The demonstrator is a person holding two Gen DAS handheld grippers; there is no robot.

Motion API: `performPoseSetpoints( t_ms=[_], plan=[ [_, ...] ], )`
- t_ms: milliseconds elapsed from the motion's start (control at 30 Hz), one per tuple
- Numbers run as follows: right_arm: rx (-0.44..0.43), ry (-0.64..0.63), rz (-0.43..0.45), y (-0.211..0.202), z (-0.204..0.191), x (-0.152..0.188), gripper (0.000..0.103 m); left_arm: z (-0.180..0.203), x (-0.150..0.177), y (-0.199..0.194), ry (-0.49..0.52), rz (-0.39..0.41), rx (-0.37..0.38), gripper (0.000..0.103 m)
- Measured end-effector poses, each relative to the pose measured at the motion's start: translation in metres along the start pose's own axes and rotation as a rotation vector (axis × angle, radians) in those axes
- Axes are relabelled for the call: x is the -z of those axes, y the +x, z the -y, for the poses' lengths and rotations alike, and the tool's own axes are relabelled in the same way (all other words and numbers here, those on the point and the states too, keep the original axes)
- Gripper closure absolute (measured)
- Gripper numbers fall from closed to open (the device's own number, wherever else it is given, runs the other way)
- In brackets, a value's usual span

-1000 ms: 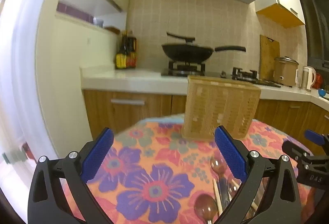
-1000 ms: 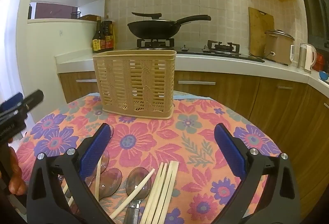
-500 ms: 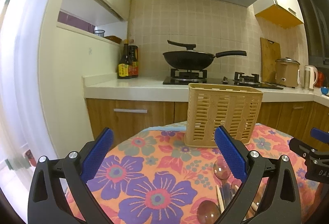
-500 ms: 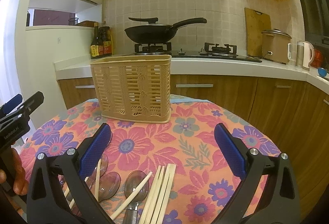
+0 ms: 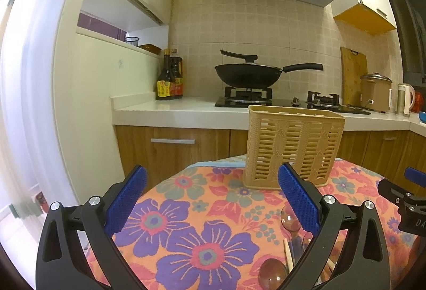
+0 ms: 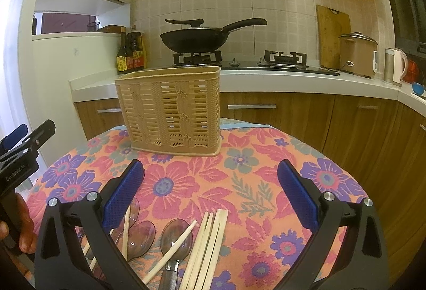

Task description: Organize utensils

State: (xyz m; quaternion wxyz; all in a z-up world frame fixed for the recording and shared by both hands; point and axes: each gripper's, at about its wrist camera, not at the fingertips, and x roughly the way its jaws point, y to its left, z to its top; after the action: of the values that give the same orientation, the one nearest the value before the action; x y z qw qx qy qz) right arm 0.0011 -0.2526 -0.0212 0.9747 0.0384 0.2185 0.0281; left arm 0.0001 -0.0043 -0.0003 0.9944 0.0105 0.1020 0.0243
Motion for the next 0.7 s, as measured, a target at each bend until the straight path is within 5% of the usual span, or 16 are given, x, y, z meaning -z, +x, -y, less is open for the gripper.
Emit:
performPoseSetpoints(
  t_ms=[500, 700],
  plan=[
    [0.017, 0.012, -0.01, 0.002, 0.002, 0.001, 0.008, 0.001, 0.001, 0.002, 0.009, -0.038, -0.005, 0.008],
    [0.069, 0.019, -0.007, 0.003, 0.003, -0.001, 0.008, -0.012, -0.001, 0.009, -0.058, -0.052, 0.015, 0.008]
  ],
)
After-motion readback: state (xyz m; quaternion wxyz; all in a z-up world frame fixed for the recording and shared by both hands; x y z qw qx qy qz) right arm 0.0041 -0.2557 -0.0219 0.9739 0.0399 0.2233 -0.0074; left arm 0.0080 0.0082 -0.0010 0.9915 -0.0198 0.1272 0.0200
